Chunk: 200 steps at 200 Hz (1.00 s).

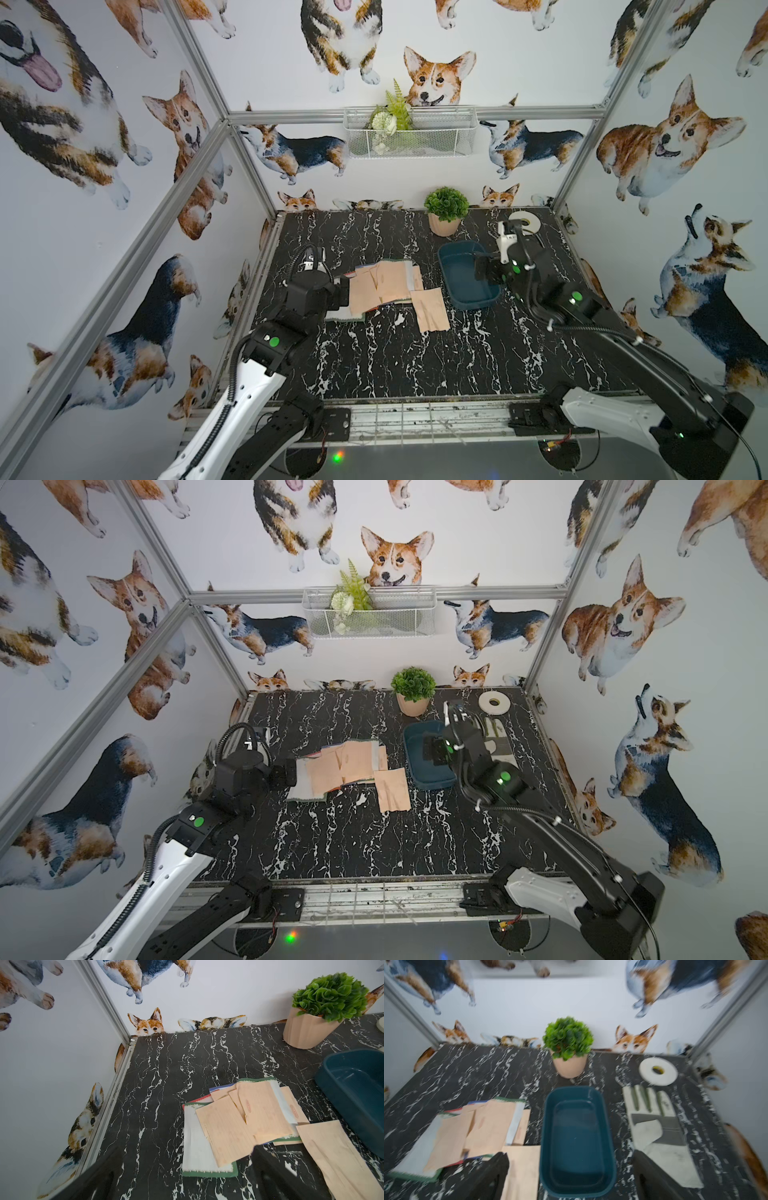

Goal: Take out the stationery paper from the storage box
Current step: Reset both arms

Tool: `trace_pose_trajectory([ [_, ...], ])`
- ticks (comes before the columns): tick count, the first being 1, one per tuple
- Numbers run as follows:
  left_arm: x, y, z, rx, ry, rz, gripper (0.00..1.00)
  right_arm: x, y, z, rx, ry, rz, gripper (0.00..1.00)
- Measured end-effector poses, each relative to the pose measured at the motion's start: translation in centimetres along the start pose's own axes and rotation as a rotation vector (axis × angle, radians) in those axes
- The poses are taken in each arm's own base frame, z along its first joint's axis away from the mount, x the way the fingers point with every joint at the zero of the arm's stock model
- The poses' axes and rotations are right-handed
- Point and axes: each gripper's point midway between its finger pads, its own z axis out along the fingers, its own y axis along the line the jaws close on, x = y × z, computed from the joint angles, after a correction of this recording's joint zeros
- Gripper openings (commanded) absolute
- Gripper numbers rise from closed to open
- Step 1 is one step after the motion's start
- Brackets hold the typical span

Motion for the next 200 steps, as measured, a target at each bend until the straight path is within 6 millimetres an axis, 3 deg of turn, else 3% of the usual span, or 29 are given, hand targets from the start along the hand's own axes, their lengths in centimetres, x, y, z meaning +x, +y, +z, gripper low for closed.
trace_pose_trajectory([
  [26, 4.1, -1.2, 3.4, -0.003, 0.029, 0.052, 1.00, 3.2, -4.7, -1.4, 0.120, -0.100, -0.043, 1.00],
  [61, 8.2, -2.0, 6.6, -0.021, 0.025, 0.093, 1.00, 8.7, -9.7, -0.5, 0.307, -0.156, -0.080, 1.00],
  [87, 10.0, -2.0, 8.5, -0.060, 0.028, 0.128, 1.00, 9.7, -12.2, 0.5, 0.441, -0.199, -0.053, 1.00],
  [136, 9.9, 1.1, 9.8, -0.156, -0.061, 0.055, 1.00, 15.8, -14.7, 5.8, 0.540, -0.058, -0.099, 1.00],
  [155, 11.1, 2.8, 10.6, -0.206, -0.059, 0.025, 1.00, 16.9, -15.5, 7.5, 0.552, -0.043, -0.084, 1.00],
  [177, 12.0, 4.4, 12.0, -0.242, -0.043, -0.013, 1.00, 17.6, -15.1, 9.6, 0.501, -0.026, -0.085, 1.00],
  [200, 11.8, 4.5, 13.7, -0.222, -0.040, -0.036, 1.00, 17.8, -15.5, 11.0, 0.481, -0.032, -0.072, 1.00],
])
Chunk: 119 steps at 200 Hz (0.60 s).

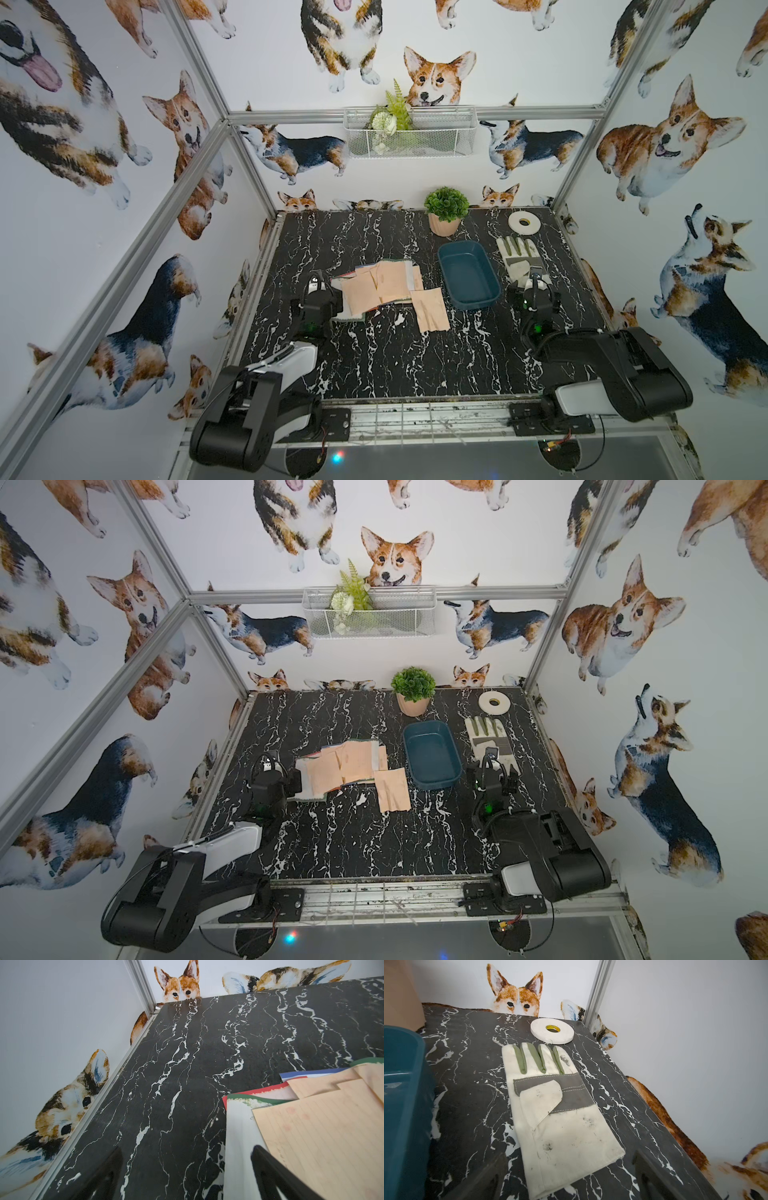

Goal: Take out the stationery paper from the storage box
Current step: Reset both arms

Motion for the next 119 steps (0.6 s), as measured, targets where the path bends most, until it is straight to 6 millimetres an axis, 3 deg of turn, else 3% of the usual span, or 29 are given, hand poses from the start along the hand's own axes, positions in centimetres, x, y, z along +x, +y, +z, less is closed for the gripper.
trace_pose_trajectory([
  [22, -0.6, -1.3, 1.4, 0.047, -0.023, 0.002, 1.00, -1.7, -0.6, 0.1, -0.037, -0.054, 0.065, 1.00],
  [39, -0.3, -1.6, 2.9, 0.047, -0.026, 0.009, 1.00, 0.1, -2.0, 1.2, -0.010, -0.023, 0.119, 1.00],
  [48, 0.3, -2.1, 3.4, 0.068, -0.009, 0.017, 1.00, 1.3, -1.6, 1.4, -0.034, 0.021, 0.104, 1.00],
  [72, 0.1, -1.3, 4.4, 0.050, -0.020, -0.009, 1.00, -1.2, -1.1, 2.2, -0.074, -0.032, 0.159, 1.00],
  [119, -0.2, -1.0, 4.6, 0.055, -0.035, -0.046, 1.00, -0.7, -0.4, 2.6, -0.111, 0.022, 0.158, 1.00],
])
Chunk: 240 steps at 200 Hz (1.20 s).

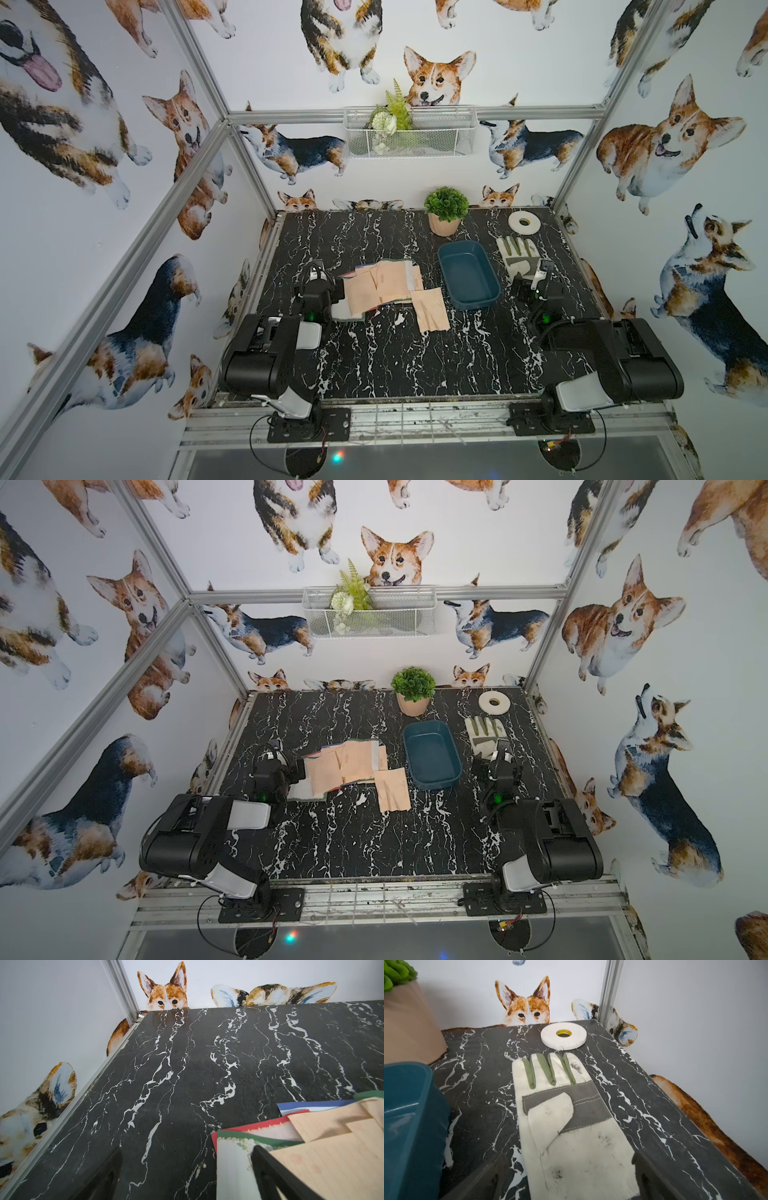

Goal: Take out the stationery paper from the storage box
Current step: Reset both arms

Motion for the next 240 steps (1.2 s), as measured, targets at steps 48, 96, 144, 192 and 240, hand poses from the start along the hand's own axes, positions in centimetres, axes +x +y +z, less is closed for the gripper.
trace_pose_trajectory([
  [48, -0.13, -0.01, -0.01, 0.002, -0.007, -0.003, 1.00, 0.01, 0.13, -0.01, -0.007, 0.006, 0.003, 1.00],
  [96, -0.16, -0.01, -0.01, 0.002, -0.008, -0.004, 1.00, 0.05, 0.15, 0.05, -0.008, 0.011, 0.002, 1.00],
  [144, -0.16, -0.01, -0.01, 0.002, -0.008, -0.004, 1.00, 0.08, 0.24, 0.16, -0.019, 0.018, 0.003, 1.00],
  [192, -0.16, -0.01, -0.01, 0.002, -0.008, -0.004, 1.00, 0.10, 0.24, 0.16, -0.019, 0.018, 0.003, 1.00],
  [240, -0.16, -0.01, -0.01, 0.002, -0.008, -0.004, 1.00, 0.10, 0.24, 0.16, -0.019, 0.018, 0.003, 1.00],
])
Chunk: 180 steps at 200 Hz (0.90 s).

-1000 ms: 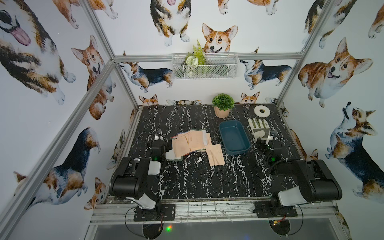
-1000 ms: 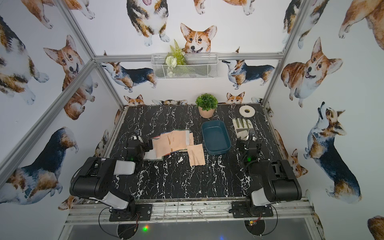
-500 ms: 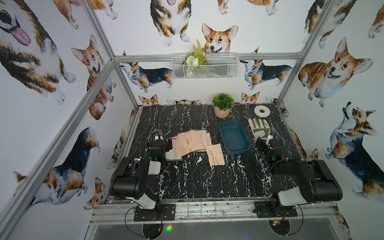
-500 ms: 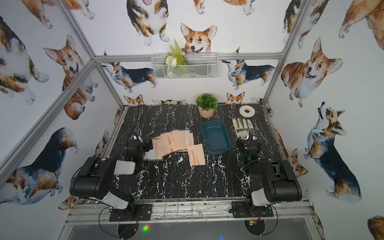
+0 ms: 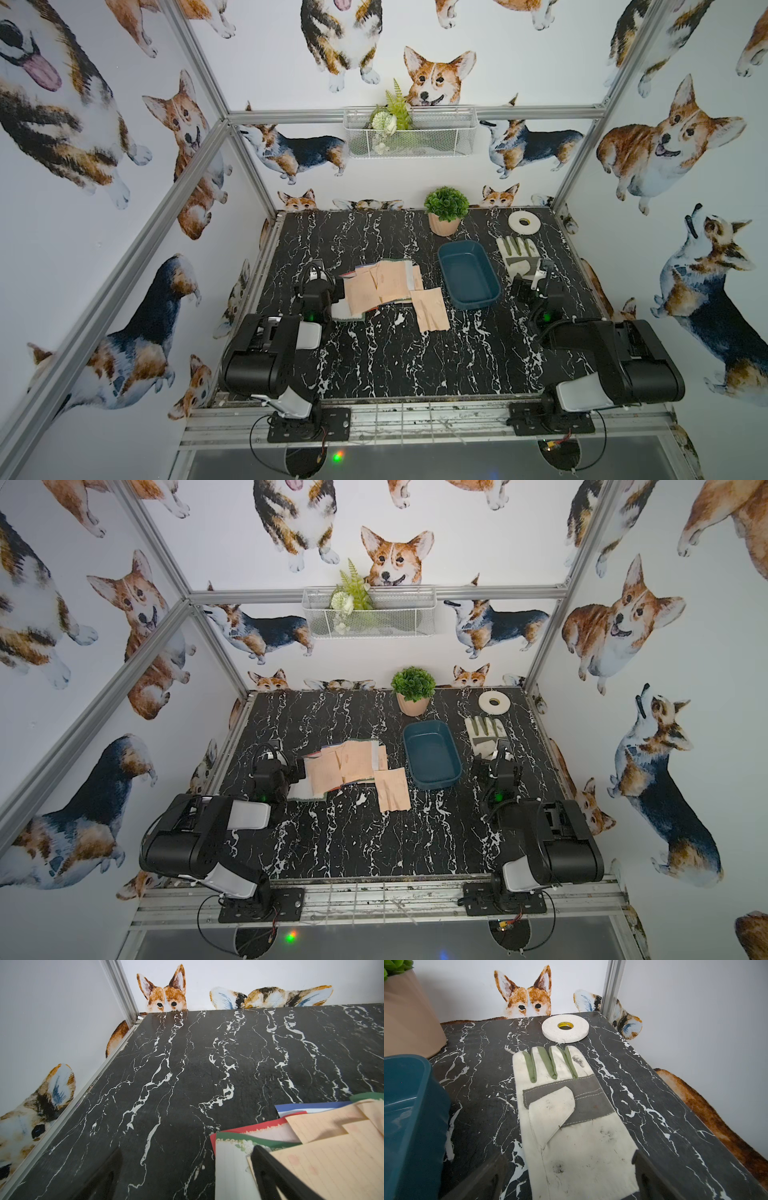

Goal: Take out the stationery paper from the storage box
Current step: Reset both arms

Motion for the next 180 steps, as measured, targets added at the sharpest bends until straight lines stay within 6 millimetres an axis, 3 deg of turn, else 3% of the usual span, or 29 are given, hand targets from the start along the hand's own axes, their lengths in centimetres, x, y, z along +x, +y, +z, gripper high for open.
trace_pose_trajectory([
  [43, 0.0, 0.0, 0.0, 0.000, 0.000, 0.000, 1.00, 0.3, -0.1, -0.3, 0.000, -0.002, 0.001, 1.00],
  [84, 0.0, 0.0, 0.0, 0.000, 0.000, 0.000, 1.00, 3.1, -1.0, -2.6, 0.000, -0.019, 0.010, 1.00],
  [104, 0.0, 0.0, 0.0, 0.000, 0.000, 0.000, 1.00, 1.8, -0.9, -2.1, 0.002, -0.056, 0.021, 1.00],
  [136, 0.0, 0.0, 0.0, 0.000, 0.000, 0.000, 1.00, -2.1, -0.1, -0.4, -0.005, -0.101, 0.036, 1.00],
  [180, 0.0, 0.0, 0.0, 0.000, 0.000, 0.000, 1.00, -0.8, -0.2, -0.1, 0.000, -0.034, 0.018, 1.00],
])
